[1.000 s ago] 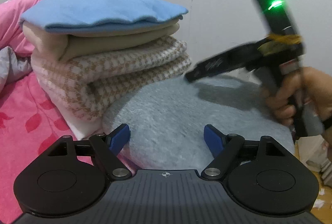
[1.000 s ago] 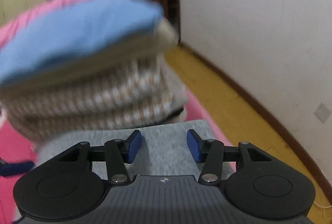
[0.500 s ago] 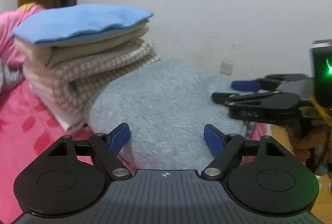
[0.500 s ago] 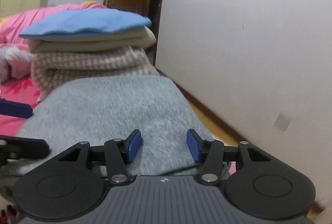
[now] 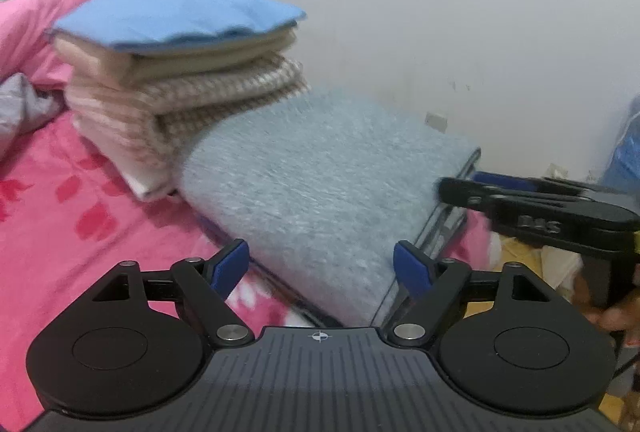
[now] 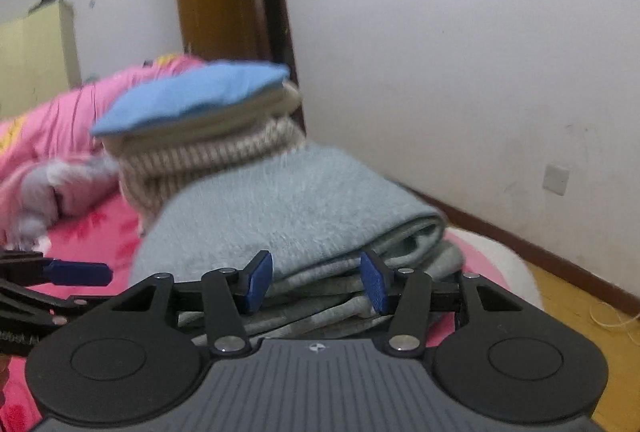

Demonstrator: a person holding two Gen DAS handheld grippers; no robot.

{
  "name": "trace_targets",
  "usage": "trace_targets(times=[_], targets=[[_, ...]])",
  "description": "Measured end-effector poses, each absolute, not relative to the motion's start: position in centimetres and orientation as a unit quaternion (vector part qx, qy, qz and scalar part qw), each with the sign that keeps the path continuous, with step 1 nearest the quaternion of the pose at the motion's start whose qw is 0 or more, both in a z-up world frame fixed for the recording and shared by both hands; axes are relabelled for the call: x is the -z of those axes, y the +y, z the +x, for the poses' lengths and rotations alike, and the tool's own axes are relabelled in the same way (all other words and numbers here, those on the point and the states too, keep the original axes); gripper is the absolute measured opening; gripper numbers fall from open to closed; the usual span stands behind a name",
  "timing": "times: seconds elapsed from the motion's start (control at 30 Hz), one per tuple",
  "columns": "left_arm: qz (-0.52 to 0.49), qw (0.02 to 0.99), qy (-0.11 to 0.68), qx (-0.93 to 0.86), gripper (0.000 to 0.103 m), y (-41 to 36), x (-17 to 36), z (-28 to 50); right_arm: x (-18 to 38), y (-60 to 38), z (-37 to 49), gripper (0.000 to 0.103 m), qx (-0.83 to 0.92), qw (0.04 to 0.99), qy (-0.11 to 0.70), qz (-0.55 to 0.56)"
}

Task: Fold clothes

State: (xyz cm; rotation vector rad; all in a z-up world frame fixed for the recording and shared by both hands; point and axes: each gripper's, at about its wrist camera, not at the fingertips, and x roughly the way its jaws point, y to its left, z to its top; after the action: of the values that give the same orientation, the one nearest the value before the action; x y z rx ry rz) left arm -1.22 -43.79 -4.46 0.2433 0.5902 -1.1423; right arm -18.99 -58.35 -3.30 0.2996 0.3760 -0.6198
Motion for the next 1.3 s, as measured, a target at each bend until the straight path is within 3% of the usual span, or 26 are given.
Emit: trace_targets(times=[0.07, 0.17, 0.23, 0.3, 0.4, 0.6, 1.3], targets=[[0.100, 0.801, 0.281, 0.519, 0.086, -42.4, 3.8, -1.6, 3.1, -57.3, -19.9, 0.054, 0.308, 0.920, 0.183, 0.158], [0.073, 0.803, 0.302, 0.508, 0.099, -40.1, 2.9, -2.0, 3.4, -55.2, -21.6, 0.063, 0.305, 0.915, 0.189, 0.186], [0.064, 0.807, 0.303, 0.503, 0.102, -38.7, 2.3, -2.6, 3.3, -53.8, -22.5, 0.082, 0.303, 0.912, 0.190, 0.201], [0.064, 0.812, 0.304, 0.493, 0.103, -37.4, 1.8, -3.1, 3.2, -52.5, -22.8, 0.093, 0.308, 0.908, 0.193, 0.210], [0.069, 0.817, 0.309, 0.481, 0.103, -35.9, 1.3, -3.5, 2.7, -50.9, -22.6, 0.099, 0.322, 0.902, 0.199, 0.206], [0.072, 0.817, 0.337, 0.462, 0.103, -33.6, 1.3, -3.8, 1.5, -48.0, -22.7, 0.102, 0.355, 0.888, 0.216, 0.197], [0.084, 0.832, 0.311, 0.452, 0.103, -30.5, -0.3, -6.5, -0.7, -43.5, -22.0, 0.103, 0.372, 0.874, 0.247, 0.191]])
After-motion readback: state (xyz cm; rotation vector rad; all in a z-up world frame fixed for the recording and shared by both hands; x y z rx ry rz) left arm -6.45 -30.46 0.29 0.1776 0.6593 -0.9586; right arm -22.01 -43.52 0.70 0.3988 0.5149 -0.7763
